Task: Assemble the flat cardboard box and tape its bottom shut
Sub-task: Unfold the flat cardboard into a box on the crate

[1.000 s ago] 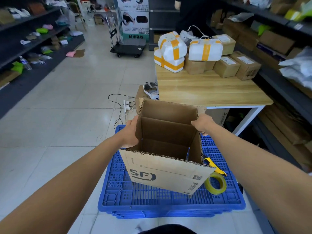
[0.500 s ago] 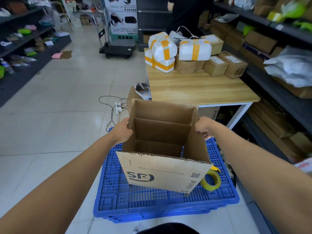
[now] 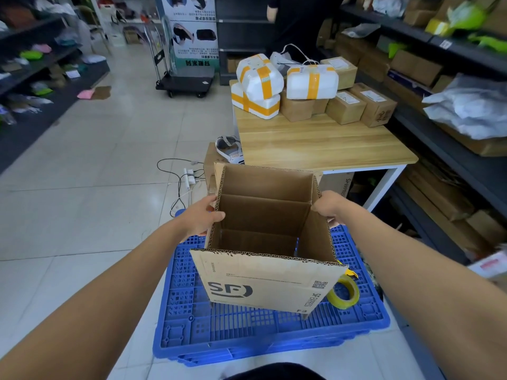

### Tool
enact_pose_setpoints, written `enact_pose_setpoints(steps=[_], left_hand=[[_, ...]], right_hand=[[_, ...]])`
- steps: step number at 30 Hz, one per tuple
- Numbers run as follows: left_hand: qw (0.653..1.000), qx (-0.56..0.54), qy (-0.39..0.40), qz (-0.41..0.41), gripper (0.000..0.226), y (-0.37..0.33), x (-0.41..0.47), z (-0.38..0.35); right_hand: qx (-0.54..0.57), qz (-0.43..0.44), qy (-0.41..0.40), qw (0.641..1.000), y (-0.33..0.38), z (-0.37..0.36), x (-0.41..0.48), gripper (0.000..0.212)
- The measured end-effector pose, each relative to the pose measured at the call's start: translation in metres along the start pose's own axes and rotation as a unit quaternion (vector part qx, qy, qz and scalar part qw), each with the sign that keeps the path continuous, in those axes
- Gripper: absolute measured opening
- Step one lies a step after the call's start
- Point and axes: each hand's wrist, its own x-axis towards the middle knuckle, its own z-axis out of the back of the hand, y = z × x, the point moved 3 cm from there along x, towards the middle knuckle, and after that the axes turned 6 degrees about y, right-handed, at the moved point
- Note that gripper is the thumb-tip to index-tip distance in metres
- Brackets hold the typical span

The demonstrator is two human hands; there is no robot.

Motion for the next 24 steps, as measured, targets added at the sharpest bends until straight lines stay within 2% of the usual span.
enact_pose_setpoints(steps=[4,7,9,13,18,24], left_hand=[[1.0,-0.006,0.012,-0.006,0.06,0.004,0.0,-0.002],[0.998,0.021,0.051,-0.008,0.067,0.003,0.0,-0.006],[0.992,0.086,0.089,-0.006,0.072,0.002,0.003,-0.013],[0.953,0.251,0.171,0.012,0.067,0.006,0.007,-0.029],[0.936,0.27,0.222,0.031,0.061,0.013,0.011,-0.031],[0.95,0.199,0.235,0.054,0.065,0.015,0.013,-0.026]], right_hand=[[0.0,0.0,0.005,1.0,0.0,-0.001,0.0,0.054],[0.023,0.002,0.018,1.0,0.0,-0.002,0.002,0.053],[0.034,0.005,0.017,0.999,0.0,-0.003,0.003,0.051],[0.042,0.008,0.017,0.999,-0.001,-0.003,0.006,0.052],[0.076,0.027,0.055,0.995,-0.005,-0.007,0.004,0.06],[0.097,0.039,0.086,0.991,-0.004,-0.021,0.002,0.041]])
